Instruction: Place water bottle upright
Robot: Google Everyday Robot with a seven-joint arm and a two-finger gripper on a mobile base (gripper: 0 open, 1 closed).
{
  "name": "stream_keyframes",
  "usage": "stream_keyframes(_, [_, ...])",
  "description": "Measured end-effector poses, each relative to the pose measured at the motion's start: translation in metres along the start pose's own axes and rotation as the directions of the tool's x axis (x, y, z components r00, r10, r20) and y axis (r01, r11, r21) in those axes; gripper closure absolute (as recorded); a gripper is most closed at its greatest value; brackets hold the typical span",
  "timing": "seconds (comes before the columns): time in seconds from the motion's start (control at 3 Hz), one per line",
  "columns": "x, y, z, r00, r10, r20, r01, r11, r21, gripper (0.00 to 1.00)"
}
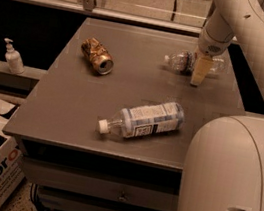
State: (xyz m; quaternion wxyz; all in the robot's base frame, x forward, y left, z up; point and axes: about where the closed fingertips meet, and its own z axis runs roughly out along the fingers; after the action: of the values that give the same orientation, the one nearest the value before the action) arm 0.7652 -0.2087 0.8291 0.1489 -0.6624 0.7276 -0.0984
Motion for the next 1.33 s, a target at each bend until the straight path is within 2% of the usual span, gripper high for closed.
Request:
stream_keyframes(0.33, [0.0,-0.001,-0.003,1.0,0.0,0.0,0.0,1.0,0.0,0.64])
stream_keyframes(0.67, [-0.001,0.004,-0.014,1.0,0.024,0.014,-0.024,0.9997,-0.011,0.87])
stream_keyframes(1.0, [-0.006,0.014,-0.033,0.996,0.071,0.051,-0.069,0.9969,-0.038,1.0])
stream_keyframes(1.33, [-0.01,0.026,-0.055,0.982,0.13,0.136,-0.119,0.9895,-0.081,1.0])
